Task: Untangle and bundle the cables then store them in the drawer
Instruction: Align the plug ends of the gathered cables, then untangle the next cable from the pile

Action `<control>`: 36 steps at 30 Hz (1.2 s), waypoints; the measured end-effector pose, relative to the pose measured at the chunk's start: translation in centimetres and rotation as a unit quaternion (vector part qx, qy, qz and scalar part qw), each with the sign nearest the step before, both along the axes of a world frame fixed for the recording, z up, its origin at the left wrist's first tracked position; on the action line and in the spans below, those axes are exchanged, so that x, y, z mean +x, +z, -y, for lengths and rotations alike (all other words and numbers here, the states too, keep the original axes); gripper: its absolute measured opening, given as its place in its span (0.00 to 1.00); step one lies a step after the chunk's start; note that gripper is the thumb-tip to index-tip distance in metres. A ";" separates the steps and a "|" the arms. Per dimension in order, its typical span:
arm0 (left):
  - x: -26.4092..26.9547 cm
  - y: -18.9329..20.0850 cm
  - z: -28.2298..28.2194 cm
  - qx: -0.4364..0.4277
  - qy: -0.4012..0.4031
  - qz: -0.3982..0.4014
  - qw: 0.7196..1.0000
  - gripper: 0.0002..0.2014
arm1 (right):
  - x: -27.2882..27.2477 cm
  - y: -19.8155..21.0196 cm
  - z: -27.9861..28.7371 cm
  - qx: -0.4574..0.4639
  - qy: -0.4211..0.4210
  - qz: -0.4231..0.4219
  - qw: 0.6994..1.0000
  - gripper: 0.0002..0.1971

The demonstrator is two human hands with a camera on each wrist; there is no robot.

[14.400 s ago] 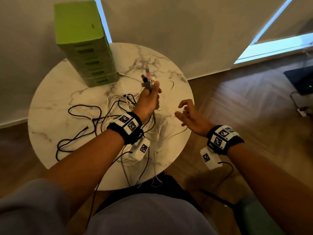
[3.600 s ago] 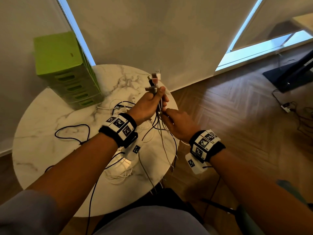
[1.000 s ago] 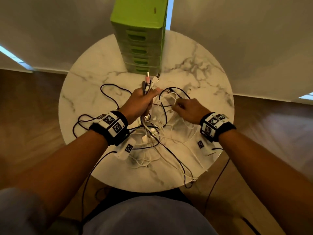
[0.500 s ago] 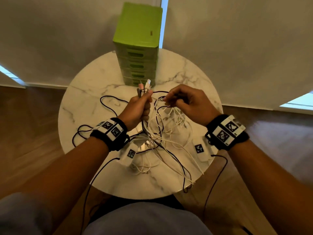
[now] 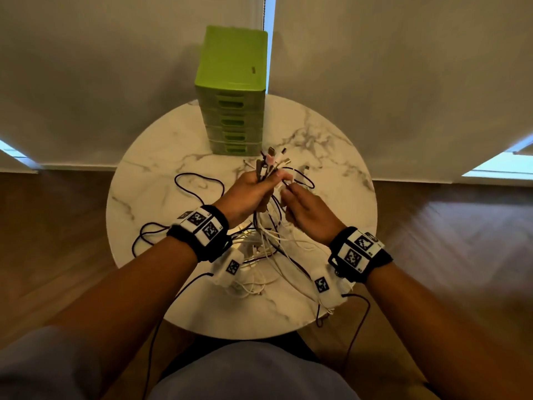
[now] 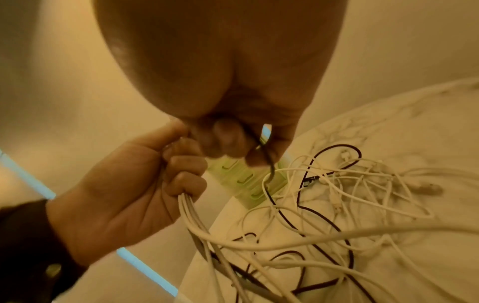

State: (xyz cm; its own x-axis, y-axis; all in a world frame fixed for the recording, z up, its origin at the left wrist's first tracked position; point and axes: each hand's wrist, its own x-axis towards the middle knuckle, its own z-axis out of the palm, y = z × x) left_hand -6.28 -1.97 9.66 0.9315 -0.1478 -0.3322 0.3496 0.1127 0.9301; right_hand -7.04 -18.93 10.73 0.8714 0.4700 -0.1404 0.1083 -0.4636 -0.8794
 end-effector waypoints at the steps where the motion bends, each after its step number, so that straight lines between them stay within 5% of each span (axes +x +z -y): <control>1: 0.0 0.2 0.0 -0.031 0.014 -0.017 0.999 0.14 | 0.1 -0.1 0.0 0.003 -0.041 0.019 0.999 0.11; 6: 0.5 0.6 0.3 -0.106 0.042 -0.066 0.991 0.13 | 0.5 0.2 0.2 -0.015 -0.164 0.089 0.982 0.16; 14: 0.5 1.1 0.4 -0.183 0.096 -0.076 0.975 0.17 | 0.0 0.8 -0.5 -0.028 -0.186 0.128 0.974 0.16; 21: -0.2 1.6 0.4 -0.205 0.069 -0.057 0.975 0.13 | -0.6 2.0 -2.4 -0.051 -0.081 0.138 0.986 0.13; 28: -0.3 2.1 0.6 -0.099 0.058 -0.027 0.993 0.13 | -0.8 0.7 -3.2 -0.051 -0.008 0.130 0.990 0.16; 32: -0.3 1.2 -0.6 -0.029 0.064 0.029 0.997 0.21 | -0.2 0.4 -2.6 -0.063 0.044 0.117 0.990 0.07; 36: 0.5 1.7 -2.2 -0.054 0.070 0.059 0.994 0.22 | 1.6 -0.6 -1.6 -0.091 0.076 0.099 0.988 0.18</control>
State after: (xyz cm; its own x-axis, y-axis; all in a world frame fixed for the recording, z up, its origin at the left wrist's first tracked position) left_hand -5.82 0.24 11.39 0.9771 -0.0431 -0.2086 0.2126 0.2544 0.9434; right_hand -5.42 -17.30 10.12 0.8113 0.5806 -0.0685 0.3504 -0.5766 -0.7381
